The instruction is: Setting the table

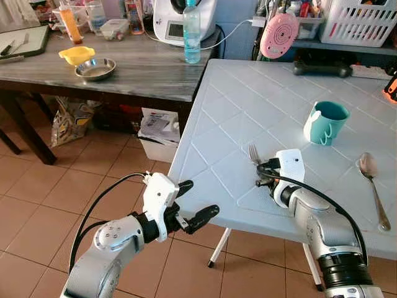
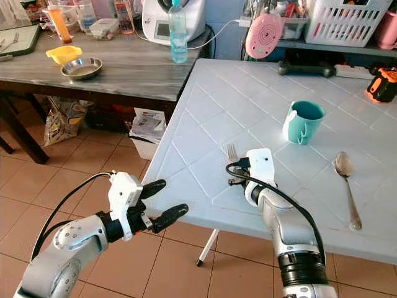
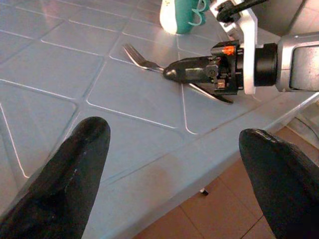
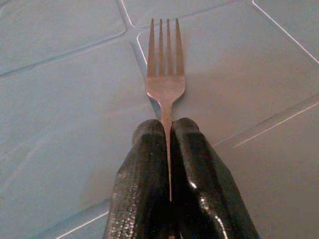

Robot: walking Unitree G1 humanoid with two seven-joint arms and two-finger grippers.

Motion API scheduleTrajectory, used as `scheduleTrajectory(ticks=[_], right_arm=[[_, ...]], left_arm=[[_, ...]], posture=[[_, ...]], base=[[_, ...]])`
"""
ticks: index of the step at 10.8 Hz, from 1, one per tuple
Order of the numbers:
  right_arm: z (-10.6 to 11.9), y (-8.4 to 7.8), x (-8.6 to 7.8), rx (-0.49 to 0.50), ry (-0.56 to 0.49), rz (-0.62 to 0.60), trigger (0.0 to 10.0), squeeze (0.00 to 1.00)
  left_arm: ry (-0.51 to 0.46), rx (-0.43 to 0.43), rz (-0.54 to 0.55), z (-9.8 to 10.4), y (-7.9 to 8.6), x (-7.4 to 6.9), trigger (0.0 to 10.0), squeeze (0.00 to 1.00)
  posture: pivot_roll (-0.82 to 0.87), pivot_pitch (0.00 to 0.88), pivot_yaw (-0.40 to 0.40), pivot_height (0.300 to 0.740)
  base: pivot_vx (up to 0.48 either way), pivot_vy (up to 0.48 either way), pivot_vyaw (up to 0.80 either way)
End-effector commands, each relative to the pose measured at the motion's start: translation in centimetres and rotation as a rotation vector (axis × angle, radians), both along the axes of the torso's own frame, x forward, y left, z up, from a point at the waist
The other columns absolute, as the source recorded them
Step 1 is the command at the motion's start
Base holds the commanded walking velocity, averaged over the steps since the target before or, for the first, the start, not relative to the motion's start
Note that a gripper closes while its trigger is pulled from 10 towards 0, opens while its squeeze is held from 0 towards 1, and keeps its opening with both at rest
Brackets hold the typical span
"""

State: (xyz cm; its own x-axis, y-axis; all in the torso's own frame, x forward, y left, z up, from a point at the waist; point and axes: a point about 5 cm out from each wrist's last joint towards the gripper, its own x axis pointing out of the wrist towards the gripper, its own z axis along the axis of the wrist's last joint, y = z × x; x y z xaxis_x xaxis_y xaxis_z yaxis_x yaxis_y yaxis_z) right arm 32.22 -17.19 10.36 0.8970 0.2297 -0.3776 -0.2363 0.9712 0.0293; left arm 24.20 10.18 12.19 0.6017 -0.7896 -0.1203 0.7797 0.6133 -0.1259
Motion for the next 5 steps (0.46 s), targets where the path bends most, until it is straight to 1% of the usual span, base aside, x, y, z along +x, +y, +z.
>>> scheduleTrajectory(ticks=[1,5], right_arm=[[-2.50,-0.26,-1.03,-0.018,0.131,-0.007,0.0,0.00],[-2.97,-0.51,-1.22,-0.047,0.154,-0.012,0.0,0.00]], left_arm=[[-0.012,0.005,-0.001,0.41,-0.10,0.07,10.0,0.00],[0.000,-0.005,0.006,0.29,-0.16,0.11,10.0,0.00]], posture=[[-0.01,0.061,0.031,0.740],[-0.01,0.062,0.030,0.740]], base=[[0.000,0.000,0.00],[0.000,0.000,0.00]])
